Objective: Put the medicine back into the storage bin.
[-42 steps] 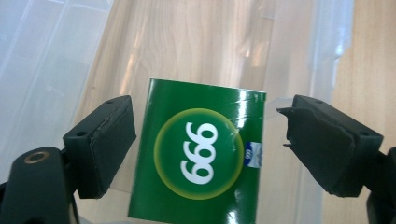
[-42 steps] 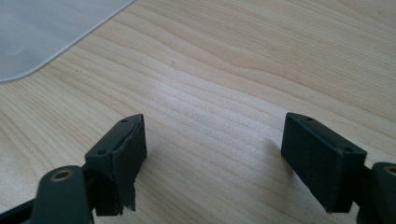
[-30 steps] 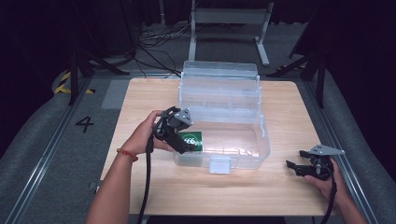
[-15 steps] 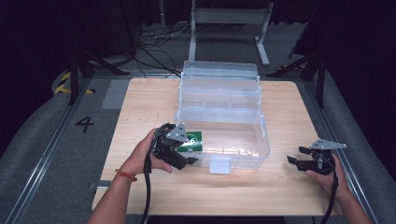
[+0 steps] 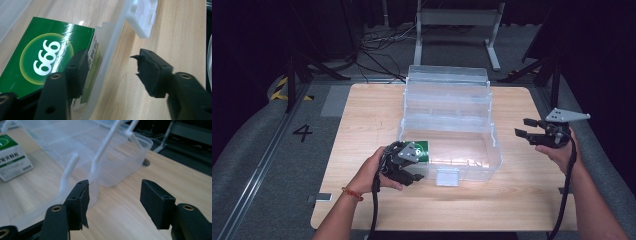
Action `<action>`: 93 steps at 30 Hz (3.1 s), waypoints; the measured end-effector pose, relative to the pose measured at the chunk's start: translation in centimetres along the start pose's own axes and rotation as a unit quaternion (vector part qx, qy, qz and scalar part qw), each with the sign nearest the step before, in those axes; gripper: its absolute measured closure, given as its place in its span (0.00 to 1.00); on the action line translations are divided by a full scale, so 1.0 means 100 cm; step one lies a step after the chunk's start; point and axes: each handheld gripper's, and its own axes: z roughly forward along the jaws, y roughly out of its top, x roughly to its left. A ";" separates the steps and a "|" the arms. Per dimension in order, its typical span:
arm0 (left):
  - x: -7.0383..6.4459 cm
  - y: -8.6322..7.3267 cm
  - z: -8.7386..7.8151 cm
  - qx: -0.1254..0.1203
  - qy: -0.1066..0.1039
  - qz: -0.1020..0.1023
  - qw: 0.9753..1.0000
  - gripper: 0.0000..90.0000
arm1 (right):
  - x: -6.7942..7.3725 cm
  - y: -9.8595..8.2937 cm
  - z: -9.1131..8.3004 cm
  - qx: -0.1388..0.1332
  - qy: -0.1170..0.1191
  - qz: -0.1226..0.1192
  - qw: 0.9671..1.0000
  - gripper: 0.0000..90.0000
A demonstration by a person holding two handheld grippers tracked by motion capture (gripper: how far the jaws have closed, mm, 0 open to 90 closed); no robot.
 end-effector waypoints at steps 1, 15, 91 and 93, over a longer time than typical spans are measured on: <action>0.001 -0.001 0.002 0.003 0.001 0.002 1.000 0.55 | -0.002 0.015 0.007 -0.005 0.009 -0.007 1.000 0.47; 0.011 -0.006 0.006 0.005 -0.006 -0.009 1.000 0.84 | 0.007 0.089 0.049 -0.004 0.023 -0.057 0.998 0.53; 0.012 -0.010 0.007 -0.019 -0.015 -0.041 0.999 0.84 | 0.043 0.159 0.148 0.220 0.103 -0.263 0.934 0.95; 0.012 -0.009 0.006 -0.016 -0.014 -0.043 0.999 0.84 | 0.043 0.159 0.146 0.214 0.107 -0.264 0.934 0.96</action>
